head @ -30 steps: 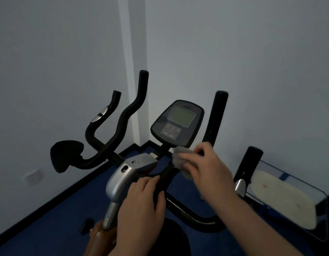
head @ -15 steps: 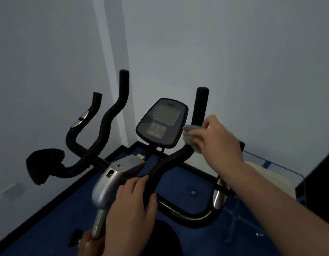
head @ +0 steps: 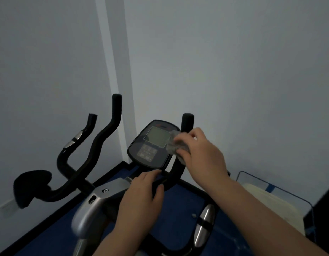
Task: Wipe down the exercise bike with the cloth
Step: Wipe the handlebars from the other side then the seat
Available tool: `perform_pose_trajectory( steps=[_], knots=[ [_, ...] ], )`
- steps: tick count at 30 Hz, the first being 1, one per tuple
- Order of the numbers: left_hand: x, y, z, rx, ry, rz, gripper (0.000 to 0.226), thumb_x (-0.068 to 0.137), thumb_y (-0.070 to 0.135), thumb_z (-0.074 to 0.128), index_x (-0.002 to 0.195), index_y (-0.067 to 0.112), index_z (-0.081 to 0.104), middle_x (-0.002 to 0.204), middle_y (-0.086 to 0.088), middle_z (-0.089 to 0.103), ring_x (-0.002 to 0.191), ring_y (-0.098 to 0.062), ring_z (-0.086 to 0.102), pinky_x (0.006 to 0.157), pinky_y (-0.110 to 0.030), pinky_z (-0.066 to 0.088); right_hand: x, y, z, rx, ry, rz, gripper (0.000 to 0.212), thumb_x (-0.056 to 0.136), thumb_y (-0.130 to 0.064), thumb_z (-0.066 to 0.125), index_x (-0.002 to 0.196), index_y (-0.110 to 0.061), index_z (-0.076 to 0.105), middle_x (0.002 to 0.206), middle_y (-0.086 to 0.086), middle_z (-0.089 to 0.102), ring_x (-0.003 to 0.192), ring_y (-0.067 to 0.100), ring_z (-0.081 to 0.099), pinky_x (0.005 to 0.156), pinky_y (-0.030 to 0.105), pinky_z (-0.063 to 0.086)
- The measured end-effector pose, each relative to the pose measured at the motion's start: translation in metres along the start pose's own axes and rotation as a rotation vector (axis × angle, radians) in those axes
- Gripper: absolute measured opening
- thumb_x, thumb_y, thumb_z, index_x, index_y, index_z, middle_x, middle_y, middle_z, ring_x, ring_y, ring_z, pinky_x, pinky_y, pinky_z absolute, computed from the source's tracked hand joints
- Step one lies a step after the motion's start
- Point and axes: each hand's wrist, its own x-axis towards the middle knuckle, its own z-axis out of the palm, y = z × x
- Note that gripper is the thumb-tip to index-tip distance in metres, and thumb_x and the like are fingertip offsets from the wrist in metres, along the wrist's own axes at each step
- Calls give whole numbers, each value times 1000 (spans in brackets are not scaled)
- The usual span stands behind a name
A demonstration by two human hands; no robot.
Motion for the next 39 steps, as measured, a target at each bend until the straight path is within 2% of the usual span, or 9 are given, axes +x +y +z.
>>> perform_pose_trajectory(
  steps=[4,8,14,20,23,26,29,33,39],
  knots=[
    [11,18,15,-38,15,-34,35,97,35,49,132,34,51,112,22,48,109,-1,45,94,-24,40,-4,14,4,-114,-183,-52,11,97,-30,52,108,-29,52,109,-7,40,79,12,49,61,25,41],
    [9,18,25,-2,46,-72,34,98,41,44,131,37,50,110,24,44,106,4,40,91,-18,38,8,35,-8,45,-334,-146,9,92,-35,58,99,-38,56,101,-16,40,77,7,48,58,17,31],
    [9,25,32,57,115,-133,21,96,39,47,116,38,56,97,22,43,99,0,41,88,-23,38,48,67,-23,189,-262,-438,17,87,-26,68,102,-36,68,102,-16,46,79,4,53,67,16,41],
    [12,29,27,3,58,-228,13,97,35,51,107,40,58,98,19,46,101,1,44,90,-23,39,36,106,2,569,-400,-394,23,79,-13,78,97,-28,77,92,-5,51,84,10,55,74,21,46],
    [21,34,21,-19,9,-291,10,98,35,50,96,39,59,98,13,52,99,-2,48,90,-25,41,49,109,-4,723,-216,-391,24,81,-19,73,101,-32,73,98,-7,52,92,9,56,82,15,43],
    [31,42,31,52,86,-366,20,97,41,47,87,28,58,90,7,53,91,-9,50,81,-30,43,57,93,3,896,21,-295,31,87,-17,67,113,-34,62,109,-6,53,102,10,57,88,16,43],
    [30,49,54,274,197,-427,24,98,49,37,85,31,44,85,16,45,88,-8,43,78,-28,33,36,83,30,1076,-22,-153,39,91,-12,64,120,-36,50,121,-5,59,111,9,58,92,20,47],
    [25,48,69,360,278,-440,24,95,53,26,83,34,35,83,18,42,85,-6,38,76,-25,25,28,103,41,1168,-97,-83,24,87,-27,63,102,-44,55,101,-19,66,95,4,65,75,13,50],
    [26,46,74,379,362,-402,23,96,48,36,79,32,37,76,16,43,77,-8,39,73,-27,26,56,82,34,1132,112,-115,15,91,-31,62,96,-35,48,92,-23,62,83,-2,62,67,10,47]
  ],
)
